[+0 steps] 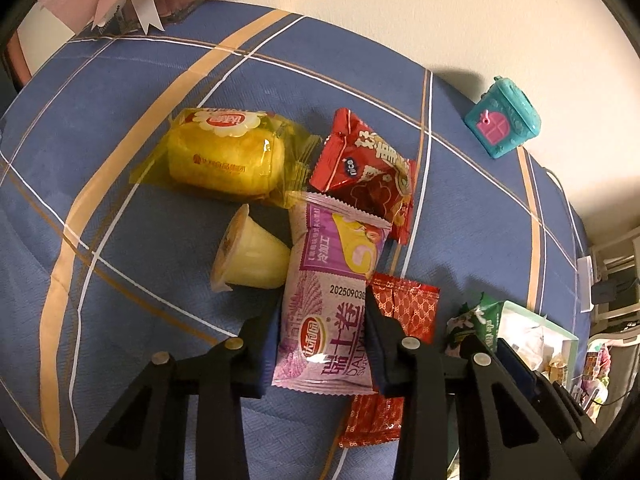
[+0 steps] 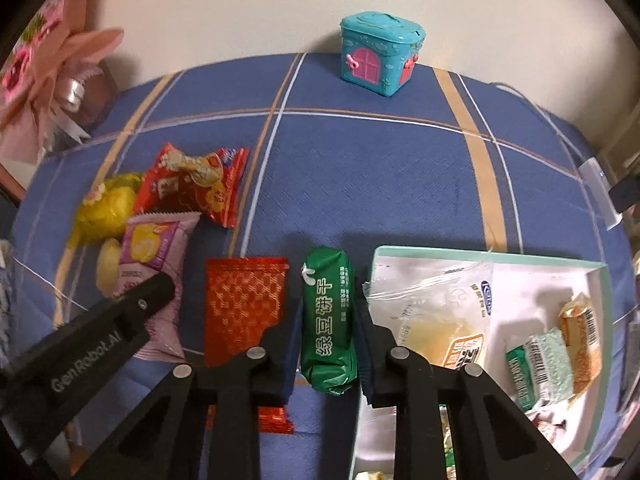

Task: Organize snacks
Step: 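Lift both packets over the white tray and open both tools to release them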

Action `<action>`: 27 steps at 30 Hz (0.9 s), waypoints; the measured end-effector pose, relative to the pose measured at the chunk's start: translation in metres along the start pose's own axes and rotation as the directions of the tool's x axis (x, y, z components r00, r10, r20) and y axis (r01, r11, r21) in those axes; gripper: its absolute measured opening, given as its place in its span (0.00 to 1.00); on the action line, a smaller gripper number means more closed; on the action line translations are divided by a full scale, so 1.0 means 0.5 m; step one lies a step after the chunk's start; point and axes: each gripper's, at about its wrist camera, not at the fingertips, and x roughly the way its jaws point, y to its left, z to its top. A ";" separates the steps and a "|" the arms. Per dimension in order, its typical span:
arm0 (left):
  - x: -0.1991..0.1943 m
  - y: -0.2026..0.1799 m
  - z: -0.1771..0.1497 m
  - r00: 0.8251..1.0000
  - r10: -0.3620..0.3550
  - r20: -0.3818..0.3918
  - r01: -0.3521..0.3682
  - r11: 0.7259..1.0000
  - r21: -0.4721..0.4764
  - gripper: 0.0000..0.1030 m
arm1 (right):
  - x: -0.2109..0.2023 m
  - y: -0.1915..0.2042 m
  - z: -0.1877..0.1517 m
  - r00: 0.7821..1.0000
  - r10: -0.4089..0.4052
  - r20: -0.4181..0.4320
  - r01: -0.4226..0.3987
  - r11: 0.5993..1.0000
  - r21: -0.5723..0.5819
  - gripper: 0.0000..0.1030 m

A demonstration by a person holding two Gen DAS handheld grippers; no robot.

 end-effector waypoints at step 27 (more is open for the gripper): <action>-0.058 -0.041 0.004 0.998 -0.015 0.057 0.014 1.000 0.027 0.38 | -0.085 -0.027 0.015 0.992 0.098 0.072 -0.101 0.994 0.029 0.25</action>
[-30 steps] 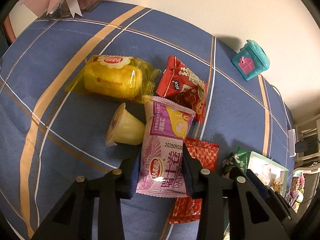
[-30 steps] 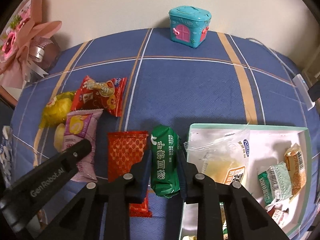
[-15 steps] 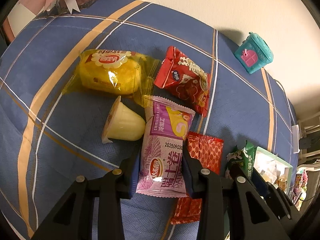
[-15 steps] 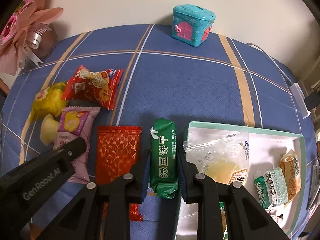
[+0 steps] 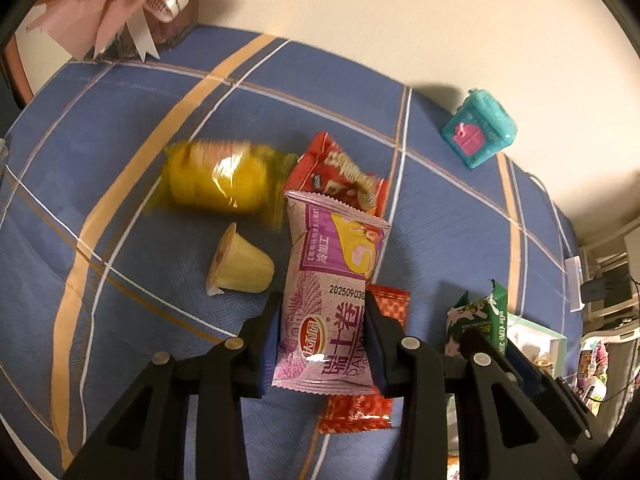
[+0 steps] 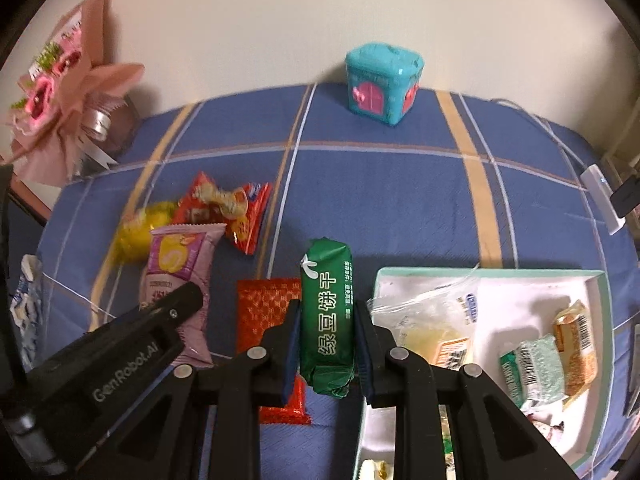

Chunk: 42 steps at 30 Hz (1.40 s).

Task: Organize snacks
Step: 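Lift both packets over the white tray and open both tools to release them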

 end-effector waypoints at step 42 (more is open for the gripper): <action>-0.012 -0.383 -0.180 0.988 -0.100 -0.116 0.136 0.919 0.370 0.38 | -0.075 -0.404 -0.028 0.990 -0.132 -0.054 0.142 0.935 0.324 0.26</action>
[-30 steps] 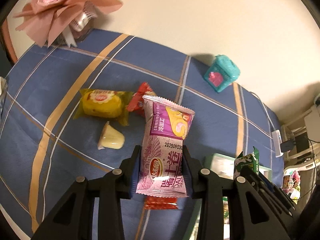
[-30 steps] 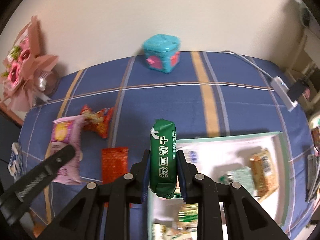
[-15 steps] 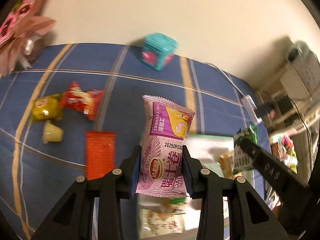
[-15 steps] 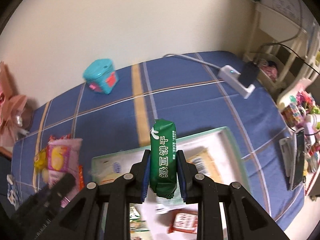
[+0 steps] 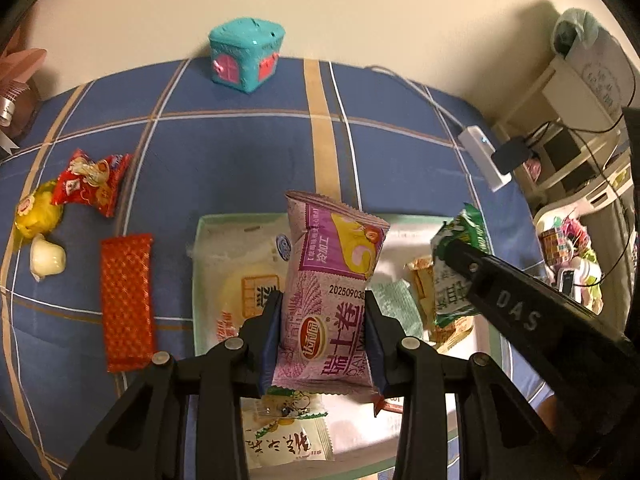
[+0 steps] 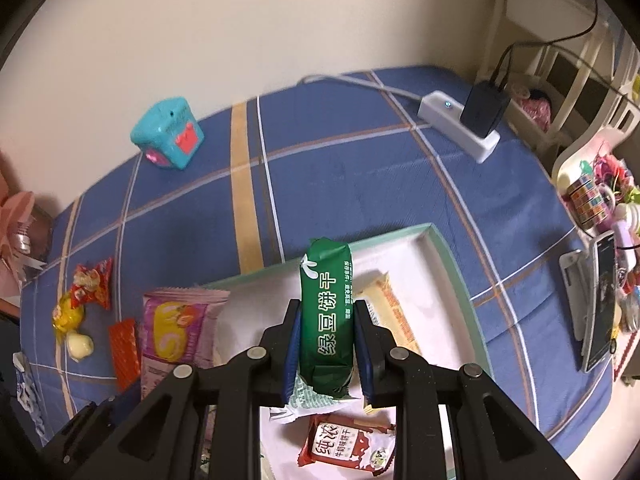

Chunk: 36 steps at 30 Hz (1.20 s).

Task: Organize snacks
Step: 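Lift both packets over the white tray and open both tools to release them, then withdraw both tools from the tray toward the red packet and yellow cake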

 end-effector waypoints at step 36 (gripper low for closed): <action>-0.064 0.257 0.019 0.978 0.204 0.045 -0.183 0.941 -0.283 0.82 | -0.027 0.145 -0.015 1.000 0.021 0.019 -0.018 0.988 -0.154 0.79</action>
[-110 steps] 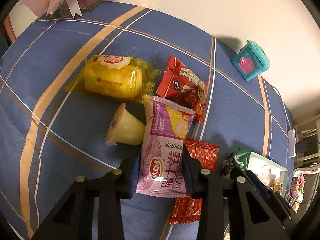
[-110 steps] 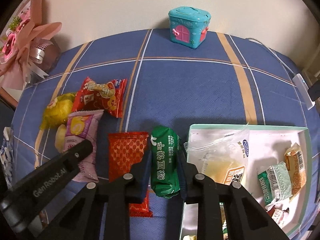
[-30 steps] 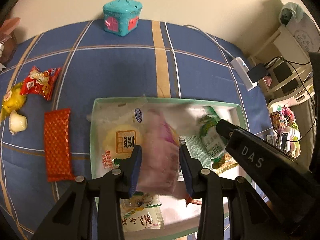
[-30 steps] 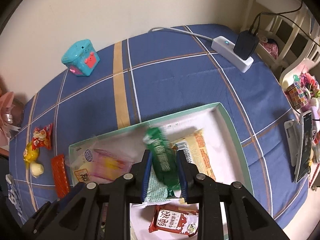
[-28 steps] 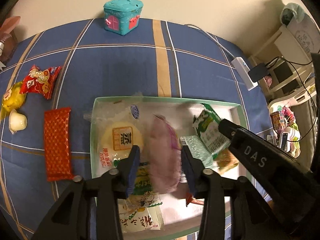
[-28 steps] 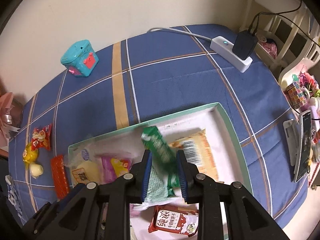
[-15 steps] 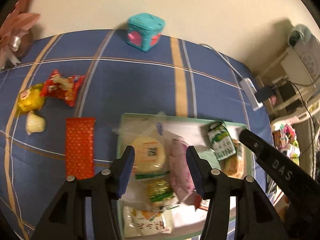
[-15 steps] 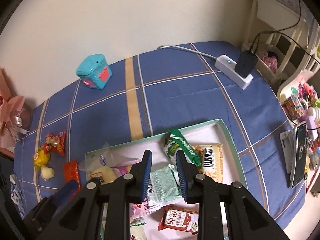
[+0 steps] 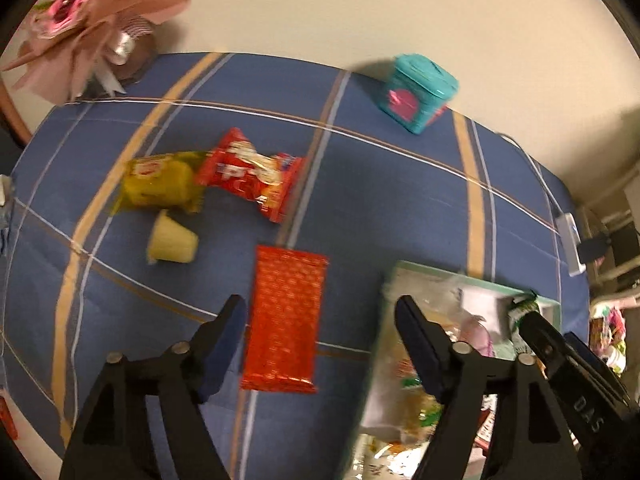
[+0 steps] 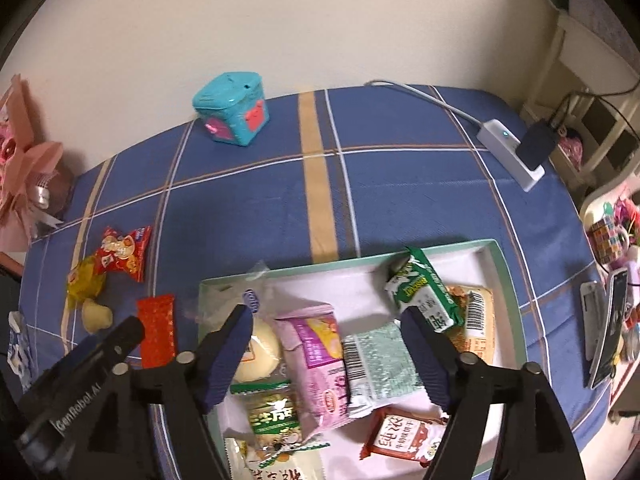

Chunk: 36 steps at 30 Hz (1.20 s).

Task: Organize snacks
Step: 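Withdraw both tools from the tray toward the red packet and yellow cake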

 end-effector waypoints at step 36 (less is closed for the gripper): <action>-0.057 0.229 0.051 0.978 0.184 0.103 -0.173 0.979 -0.104 0.98 | 0.015 0.241 -0.033 0.999 0.030 0.013 -0.027 0.983 -0.184 1.00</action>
